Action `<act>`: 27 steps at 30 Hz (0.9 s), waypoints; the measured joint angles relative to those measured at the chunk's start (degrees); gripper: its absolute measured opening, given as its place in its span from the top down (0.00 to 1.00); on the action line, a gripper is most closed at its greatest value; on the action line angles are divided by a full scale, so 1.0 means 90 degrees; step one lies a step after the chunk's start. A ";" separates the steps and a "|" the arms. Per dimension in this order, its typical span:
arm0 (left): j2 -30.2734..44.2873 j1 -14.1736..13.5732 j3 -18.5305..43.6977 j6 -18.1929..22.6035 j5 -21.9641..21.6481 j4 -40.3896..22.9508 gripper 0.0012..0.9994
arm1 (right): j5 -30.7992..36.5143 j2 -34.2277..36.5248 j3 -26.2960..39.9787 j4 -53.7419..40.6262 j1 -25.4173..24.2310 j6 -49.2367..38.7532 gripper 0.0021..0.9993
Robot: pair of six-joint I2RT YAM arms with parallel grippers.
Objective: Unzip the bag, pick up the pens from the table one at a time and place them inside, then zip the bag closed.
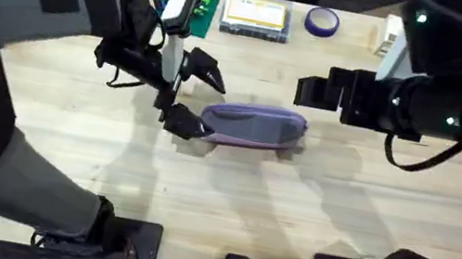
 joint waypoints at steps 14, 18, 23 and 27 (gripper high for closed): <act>-0.0240 0.0000 0.0007 -0.0026 -0.0528 -0.0302 0.00 | -0.0031 -0.0098 0.0000 -0.0021 0.0000 -0.0567 0.00; -0.0978 0.0000 0.0007 -0.0313 -0.0910 -0.0320 0.00 | -0.0031 -0.0388 0.0000 -0.0074 0.0000 -0.0764 0.00; -0.2039 0.0000 0.0017 -0.1099 -0.1341 -0.0325 0.00 | -0.0031 -0.0761 0.0000 -0.0231 0.0000 -0.0911 0.00; -0.2770 0.0000 0.0018 -0.2068 -0.1636 -0.0346 0.00 | -0.0031 -0.1039 0.0000 -0.0321 0.0000 -0.0924 0.00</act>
